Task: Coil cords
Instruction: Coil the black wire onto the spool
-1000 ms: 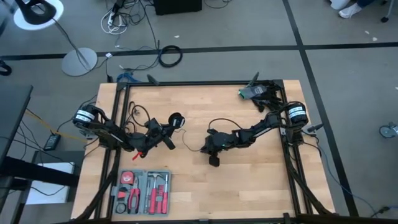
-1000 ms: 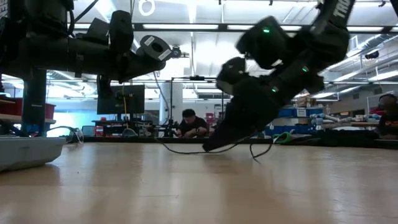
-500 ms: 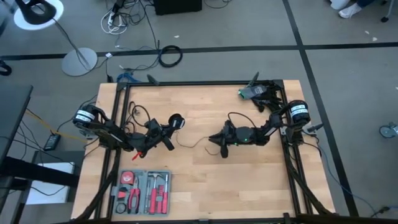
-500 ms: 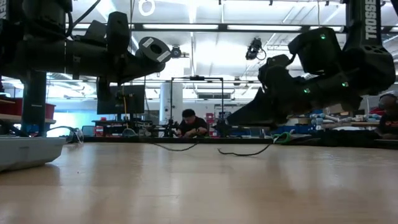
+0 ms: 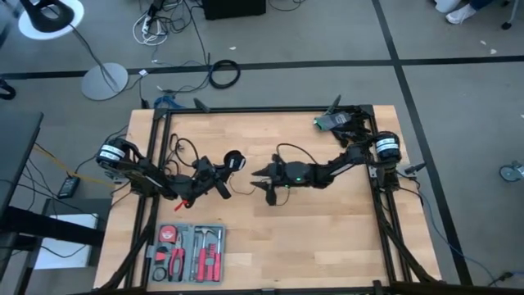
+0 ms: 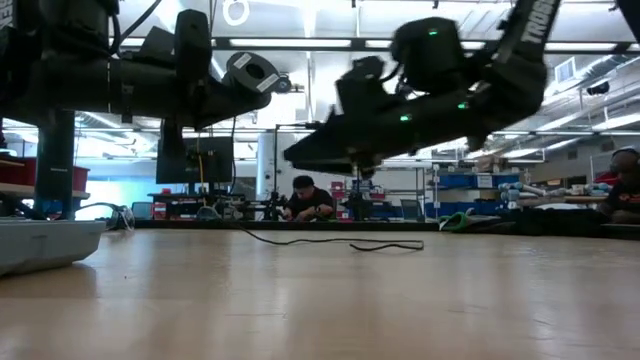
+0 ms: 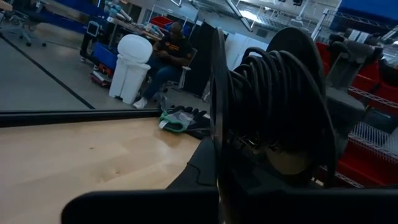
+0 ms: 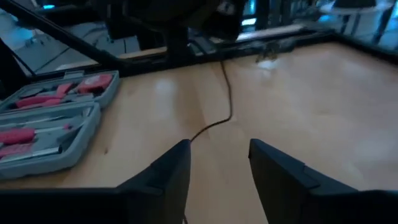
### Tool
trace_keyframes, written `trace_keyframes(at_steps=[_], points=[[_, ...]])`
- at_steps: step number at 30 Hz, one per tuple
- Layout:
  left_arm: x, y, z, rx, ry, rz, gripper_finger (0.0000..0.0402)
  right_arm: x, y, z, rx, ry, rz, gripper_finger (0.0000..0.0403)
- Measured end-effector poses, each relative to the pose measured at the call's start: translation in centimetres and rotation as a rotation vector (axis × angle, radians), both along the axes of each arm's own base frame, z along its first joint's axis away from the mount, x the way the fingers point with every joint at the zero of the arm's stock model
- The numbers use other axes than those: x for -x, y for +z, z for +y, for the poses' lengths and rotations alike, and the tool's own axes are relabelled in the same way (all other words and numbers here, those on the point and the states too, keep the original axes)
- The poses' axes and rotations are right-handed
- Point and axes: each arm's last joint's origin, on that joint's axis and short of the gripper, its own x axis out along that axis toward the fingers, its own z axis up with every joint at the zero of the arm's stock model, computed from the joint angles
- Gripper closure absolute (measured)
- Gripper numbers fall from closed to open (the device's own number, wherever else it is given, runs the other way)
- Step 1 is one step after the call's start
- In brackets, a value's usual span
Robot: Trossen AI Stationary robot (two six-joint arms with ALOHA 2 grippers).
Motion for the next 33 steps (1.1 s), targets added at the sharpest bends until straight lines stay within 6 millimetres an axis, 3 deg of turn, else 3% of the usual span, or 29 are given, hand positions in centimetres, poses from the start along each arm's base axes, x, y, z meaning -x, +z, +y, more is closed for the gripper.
trace_keyframes(at_steps=[5, 15, 24, 29, 33], points=[[-0.3, 0.3, -0.1, -0.010, -0.015, -0.008, 0.0401, -3.0, -1.5, -0.1, -0.012, 0.106, 0.008, 0.0251], [-0.4, 0.3, -0.2, -0.012, -0.033, -0.011, 0.0401, -6.7, -2.9, -1.5, 0.012, 0.057, -0.097, 0.0276], [-0.4, 0.3, -0.3, -0.016, -0.050, -0.009, 0.0401, -6.6, -2.9, -1.8, -0.018, 0.042, -0.099, 0.0279], [-0.4, 0.2, -0.3, -0.018, -0.048, 0.001, 0.0401, -6.1, -3.0, -1.0, -0.041, 0.101, -0.124, 0.0285], [-0.4, 0.1, -0.3, -0.022, -0.052, 0.010, 0.0401, -5.2, -3.6, -0.5, -0.030, 0.044, -0.123, 0.0292]])
